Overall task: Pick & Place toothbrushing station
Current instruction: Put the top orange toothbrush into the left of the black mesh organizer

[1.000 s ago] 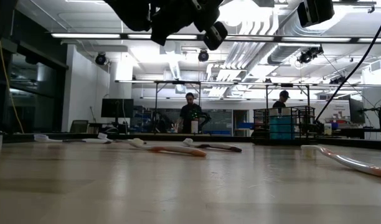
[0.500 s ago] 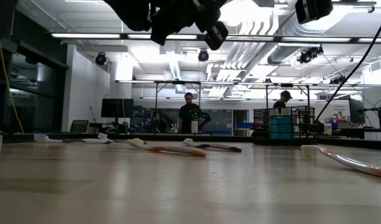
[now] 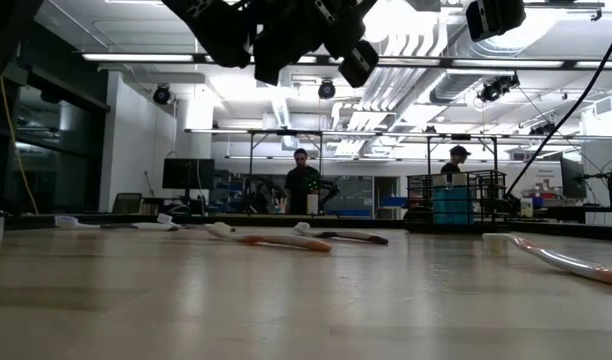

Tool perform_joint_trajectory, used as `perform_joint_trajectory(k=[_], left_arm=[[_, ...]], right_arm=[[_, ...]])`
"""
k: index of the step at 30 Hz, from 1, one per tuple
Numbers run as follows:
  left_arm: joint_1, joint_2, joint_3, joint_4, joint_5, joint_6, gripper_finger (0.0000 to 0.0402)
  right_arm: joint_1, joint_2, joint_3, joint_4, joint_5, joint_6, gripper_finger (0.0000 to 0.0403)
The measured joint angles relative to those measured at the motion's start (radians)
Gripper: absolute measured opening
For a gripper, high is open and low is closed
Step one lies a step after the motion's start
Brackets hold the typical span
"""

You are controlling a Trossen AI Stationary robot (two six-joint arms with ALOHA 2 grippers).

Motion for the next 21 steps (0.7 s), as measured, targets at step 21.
perform_joint_trajectory(k=[21], left_arm=[[-0.006,0.0,0.0,0.032,0.007,-0.014,0.0129]], right_arm=[[-0.072,0.0,0.0,0.01,-0.103,0.014,0.0004]])
